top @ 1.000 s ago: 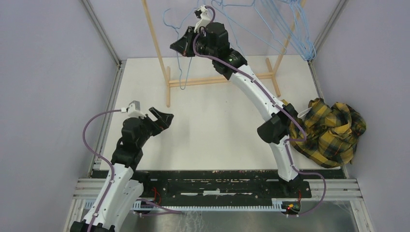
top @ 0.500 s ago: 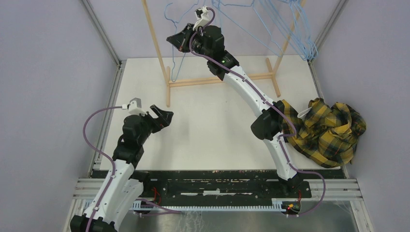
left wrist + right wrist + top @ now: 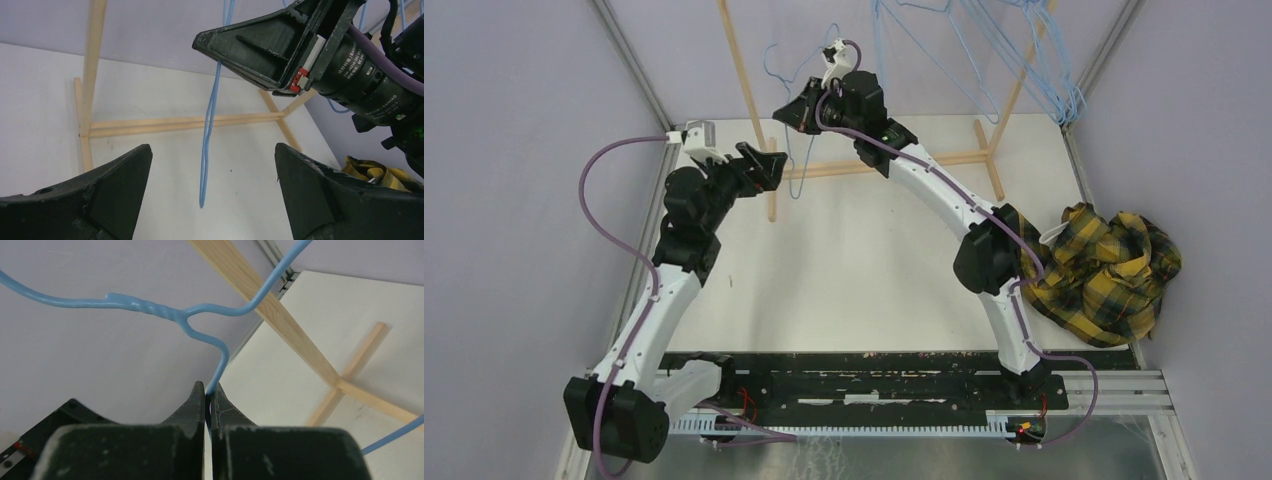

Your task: Organize the hangers

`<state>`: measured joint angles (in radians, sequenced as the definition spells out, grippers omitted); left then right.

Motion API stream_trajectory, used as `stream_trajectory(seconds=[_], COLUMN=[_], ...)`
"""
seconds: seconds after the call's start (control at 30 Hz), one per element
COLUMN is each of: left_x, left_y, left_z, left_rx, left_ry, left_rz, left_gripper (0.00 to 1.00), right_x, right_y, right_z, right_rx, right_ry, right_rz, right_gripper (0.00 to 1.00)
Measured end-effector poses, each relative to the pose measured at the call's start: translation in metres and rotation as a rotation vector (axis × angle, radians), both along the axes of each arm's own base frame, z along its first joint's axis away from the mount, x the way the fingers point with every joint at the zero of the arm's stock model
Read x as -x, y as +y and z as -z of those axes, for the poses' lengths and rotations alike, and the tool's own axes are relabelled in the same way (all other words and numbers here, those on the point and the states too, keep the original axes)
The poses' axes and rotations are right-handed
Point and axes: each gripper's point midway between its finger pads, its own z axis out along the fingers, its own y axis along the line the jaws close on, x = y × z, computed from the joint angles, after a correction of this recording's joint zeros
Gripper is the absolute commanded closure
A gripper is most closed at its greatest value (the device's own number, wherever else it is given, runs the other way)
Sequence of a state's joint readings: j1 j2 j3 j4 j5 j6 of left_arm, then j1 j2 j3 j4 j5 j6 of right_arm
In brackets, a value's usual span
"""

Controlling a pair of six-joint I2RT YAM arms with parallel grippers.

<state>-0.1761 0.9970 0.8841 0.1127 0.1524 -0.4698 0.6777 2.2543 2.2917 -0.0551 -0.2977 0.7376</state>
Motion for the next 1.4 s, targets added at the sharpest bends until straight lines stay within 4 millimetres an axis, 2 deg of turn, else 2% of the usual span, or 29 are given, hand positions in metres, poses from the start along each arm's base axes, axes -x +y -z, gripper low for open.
stream_trajectory(seconds=[0.1, 0.2, 0.3, 0.5, 0.53, 0.57, 0.63, 0.73, 0.77, 0.93, 0.97, 1.0, 1.03, 1.07, 1.2, 1.3, 1.33, 1.4], left_x=[-0.014, -0.022, -0.023, -0.028, -0.031, -0.035, -0.041, -0.049, -0.05, -0.048, -0.048, -0.048, -0.049, -0.049, -0.06, -0.076, -0.08, -0.087], left_y=[-0.011, -0.023, -0.036, -0.057, -0.061, -0.065, -0.072, -0.081, -0.082, -0.085, -0.084, -0.082, -0.08, -0.079, -0.059, -0.047, -0.045, -0.044], left_z=[0.013, 0.038, 0.053, 0.071, 0.073, 0.074, 0.076, 0.077, 0.078, 0.083, 0.085, 0.086, 0.087, 0.089, 0.081, 0.06, 0.053, 0.039], left_rx=[-0.019, -0.051, -0.083, -0.122, -0.129, -0.135, -0.144, -0.162, -0.169, -0.204, -0.212, -0.219, -0.236, -0.251, -0.276, -0.274, -0.273, -0.268], left_ry=[0.027, 0.087, 0.115, 0.146, 0.15, 0.155, 0.163, 0.163, 0.162, 0.169, 0.177, 0.182, 0.188, 0.199, 0.217, 0.19, 0.183, 0.164], left_rz=[0.047, 0.087, 0.122, 0.172, 0.178, 0.184, 0.188, 0.194, 0.19, 0.169, 0.163, 0.151, 0.143, 0.133, 0.016, -0.065, -0.081, -0.108], left_gripper=[0.01, 0.01, 0.01, 0.01, 0.05, 0.13, 0.34, 0.92, 0.96, 0.97, 0.97, 0.97, 0.97, 0.97, 0.97, 0.97, 0.97, 0.97], right_x=[0.008, 0.015, 0.023, 0.037, 0.039, 0.04, 0.039, 0.033, 0.032, 0.029, 0.03, 0.03, 0.03, 0.031, 0.04, 0.066, 0.082, 0.092], right_y=[-0.002, -0.003, -0.004, -0.003, -0.003, -0.004, -0.005, -0.011, -0.012, -0.016, -0.017, -0.019, -0.02, -0.022, -0.048, -0.069, -0.076, -0.08], right_z=[-0.002, -0.015, -0.031, -0.054, -0.056, -0.058, -0.061, -0.06, -0.058, -0.05, -0.049, -0.048, -0.047, -0.046, -0.035, -0.022, -0.018, -0.018], right_rx=[-0.001, -0.022, -0.05, -0.117, -0.127, -0.134, -0.145, -0.145, -0.143, -0.128, -0.124, -0.117, -0.11, -0.101, -0.028, 0.051, 0.086, 0.106], right_ry=[0.01, -0.001, -0.01, 0.006, 0.009, 0.008, 0.002, 0.001, 0.003, 0.014, 0.018, 0.018, 0.018, 0.019, 0.049, 0.072, 0.069, 0.057], right_rz=[-0.02, -0.041, -0.062, -0.116, -0.122, -0.126, -0.126, -0.115, -0.114, -0.098, -0.096, -0.091, -0.085, -0.08, -0.02, -0.02, -0.033, -0.041], right_gripper=[0.99, 0.99, 0.99, 0.99, 0.99, 0.99, 0.99, 0.99, 0.99, 0.98, 0.91, 0.77, 0.31, 0.02, 0.0, 0.0, 0.0, 0.0])
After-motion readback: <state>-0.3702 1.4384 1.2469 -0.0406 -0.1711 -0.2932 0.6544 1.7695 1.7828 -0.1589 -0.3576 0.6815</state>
